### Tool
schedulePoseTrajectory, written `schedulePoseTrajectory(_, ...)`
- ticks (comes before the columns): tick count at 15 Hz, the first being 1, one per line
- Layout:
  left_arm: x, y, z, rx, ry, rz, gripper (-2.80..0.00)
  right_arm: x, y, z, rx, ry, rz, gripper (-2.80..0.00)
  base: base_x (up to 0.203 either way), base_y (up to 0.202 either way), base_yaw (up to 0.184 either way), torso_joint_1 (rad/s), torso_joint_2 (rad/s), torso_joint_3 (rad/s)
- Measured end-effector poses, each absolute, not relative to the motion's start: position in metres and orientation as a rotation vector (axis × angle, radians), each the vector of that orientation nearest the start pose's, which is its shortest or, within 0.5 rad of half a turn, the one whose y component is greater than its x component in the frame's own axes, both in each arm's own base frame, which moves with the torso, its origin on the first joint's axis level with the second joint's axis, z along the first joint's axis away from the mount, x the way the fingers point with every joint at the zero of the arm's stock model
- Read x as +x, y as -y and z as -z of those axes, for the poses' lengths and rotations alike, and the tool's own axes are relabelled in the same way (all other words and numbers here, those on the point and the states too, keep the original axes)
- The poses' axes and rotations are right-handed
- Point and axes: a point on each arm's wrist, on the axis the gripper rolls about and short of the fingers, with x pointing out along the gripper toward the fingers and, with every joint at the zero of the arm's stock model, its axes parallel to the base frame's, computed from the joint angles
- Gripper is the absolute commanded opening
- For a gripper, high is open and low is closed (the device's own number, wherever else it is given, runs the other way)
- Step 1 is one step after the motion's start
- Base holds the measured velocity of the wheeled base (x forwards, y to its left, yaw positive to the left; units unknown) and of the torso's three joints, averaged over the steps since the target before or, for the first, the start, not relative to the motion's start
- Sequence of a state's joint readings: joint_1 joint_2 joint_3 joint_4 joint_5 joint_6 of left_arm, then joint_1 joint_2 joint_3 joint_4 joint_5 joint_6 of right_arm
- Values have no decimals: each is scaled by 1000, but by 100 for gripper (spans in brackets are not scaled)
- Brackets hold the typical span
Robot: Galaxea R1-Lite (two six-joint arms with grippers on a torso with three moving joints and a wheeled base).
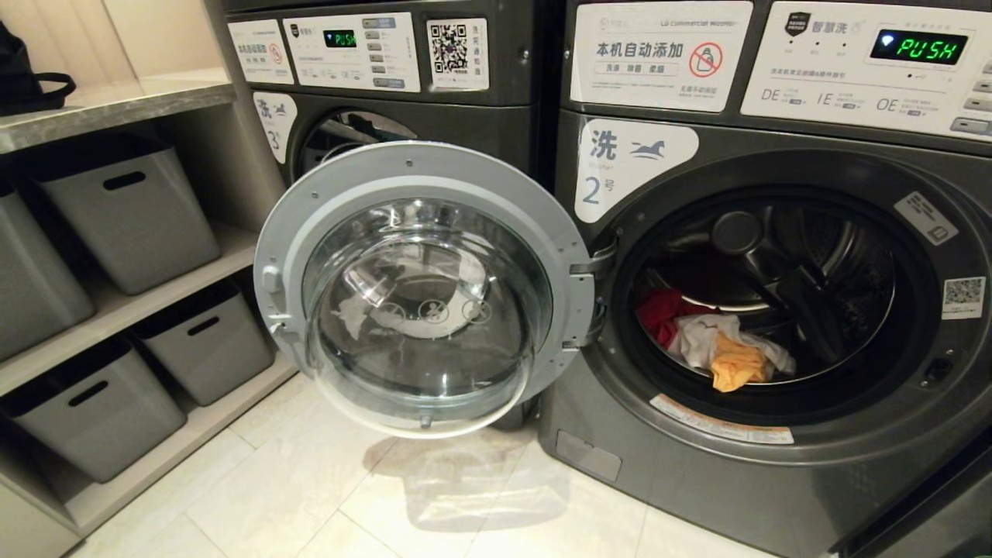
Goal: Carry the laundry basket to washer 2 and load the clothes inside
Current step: Close the washing machine door with the left hand
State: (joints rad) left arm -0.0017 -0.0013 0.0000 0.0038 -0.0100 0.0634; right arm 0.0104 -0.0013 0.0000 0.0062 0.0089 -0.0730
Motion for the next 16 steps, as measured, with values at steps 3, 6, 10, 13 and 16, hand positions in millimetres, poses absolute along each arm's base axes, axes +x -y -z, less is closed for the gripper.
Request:
schedulePoseTrajectory(3, -23, 0, -75, 63, -3, 9, -280, -23, 0, -75, -73, -4, -20, -280, 0, 0, 0, -1, 0, 15)
schedulePoseTrajectory(6, -23, 0, -75, 65, -3, 9, -280, -23, 0, -75, -72, -4, -21, -280, 0, 0, 0, 0, 0, 0)
schedulePoseTrajectory(10, -23, 0, -75, 66, -2, 9, -280, -23, 0, -75, -67, -3, -21, -280, 3, 5, -148, 1, 4, 6)
schedulePoseTrajectory(13, -23, 0, -75, 65, -2, 9, -280, -23, 0, -75, -66, -3, -21, -280, 1, 8, -174, 2, 0, 4)
schedulePoseTrajectory(16, -23, 0, -75, 64, -2, 9, -280, -23, 0, -75, -64, -3, -21, -280, 0, 8, -172, 4, 1, 1)
